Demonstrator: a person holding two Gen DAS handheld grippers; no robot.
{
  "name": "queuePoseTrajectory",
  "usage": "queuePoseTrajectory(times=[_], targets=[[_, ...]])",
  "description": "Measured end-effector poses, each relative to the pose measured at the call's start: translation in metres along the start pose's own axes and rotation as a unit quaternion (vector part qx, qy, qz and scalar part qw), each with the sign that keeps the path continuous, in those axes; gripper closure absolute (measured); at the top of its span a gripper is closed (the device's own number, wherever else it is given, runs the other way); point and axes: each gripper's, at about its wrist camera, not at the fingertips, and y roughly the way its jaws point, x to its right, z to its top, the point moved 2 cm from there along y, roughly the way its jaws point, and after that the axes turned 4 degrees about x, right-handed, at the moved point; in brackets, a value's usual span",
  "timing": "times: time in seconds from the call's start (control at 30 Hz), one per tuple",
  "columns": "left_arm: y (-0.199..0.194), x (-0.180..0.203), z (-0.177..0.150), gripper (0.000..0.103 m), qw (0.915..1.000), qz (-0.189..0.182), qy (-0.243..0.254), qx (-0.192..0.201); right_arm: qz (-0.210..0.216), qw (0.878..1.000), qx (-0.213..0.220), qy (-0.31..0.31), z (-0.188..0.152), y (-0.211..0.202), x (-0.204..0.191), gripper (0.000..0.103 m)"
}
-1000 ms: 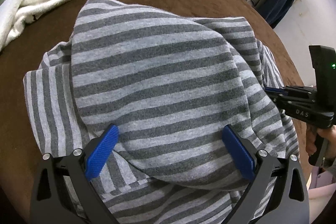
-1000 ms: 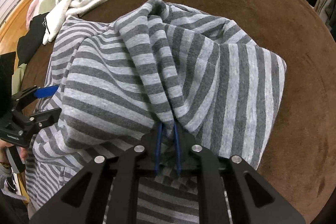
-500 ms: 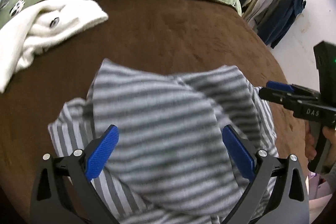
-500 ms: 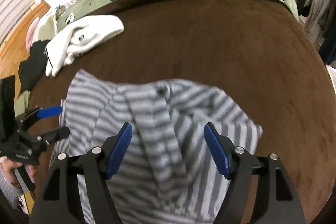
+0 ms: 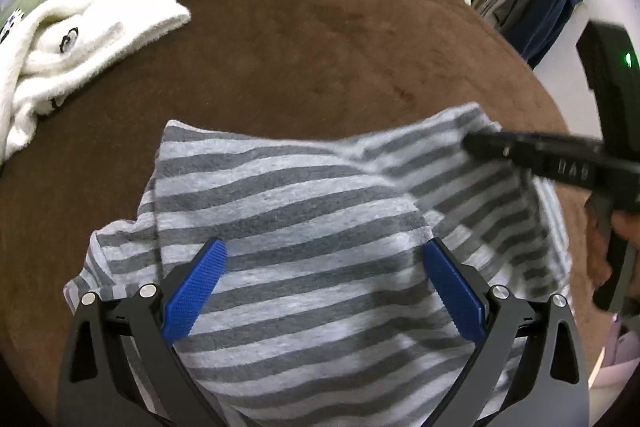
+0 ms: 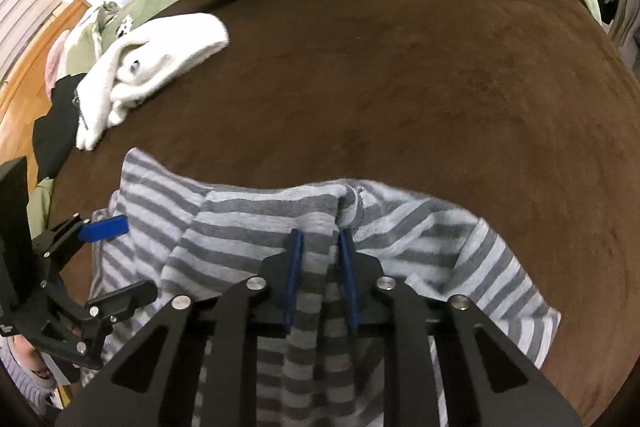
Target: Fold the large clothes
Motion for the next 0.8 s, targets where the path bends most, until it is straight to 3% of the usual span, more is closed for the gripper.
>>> queuePoseTrajectory(times=[0.27,0.53,0.57,0.63,0.67,0.8], targets=[[0.023,-0.016,-0.008,0.005,0.9998,0.012,0.009,0.017,-0.025,0.999,0.005,-0.021,0.01,0.033,0.014,0.088],[0.024,-0.017,-0.011,0.005,0.9993,0.012,0.007,0.034,-0.019,0.999,0.011,-0.025,0.007,0.029,0.015,0.082],[0.023,-0.017,-0.011,0.005,0.9993,0.012,0.006,0.035,-0.019,0.999,0.01,-0.027,0.008,0.027,0.013,0.079],[0.017,-0.014,-0.011,0.006,0.9991,0.021,0.007,0.036,-0.023,0.999,0.007,-0.026,0.009,0.021,0.012,0.055],[0.012,-0.011,-0.01,0.006,0.999,0.028,0.005,0.034,-0.023,0.999,0.009,-0.024,0.009,0.015,0.012,0.036],[-0.021,-0.007,-0.011,0.006,0.9984,0.033,-0.013,0.044,-0.013,0.999,0.037,-0.017,0.009,-0.027,0.005,0.032]])
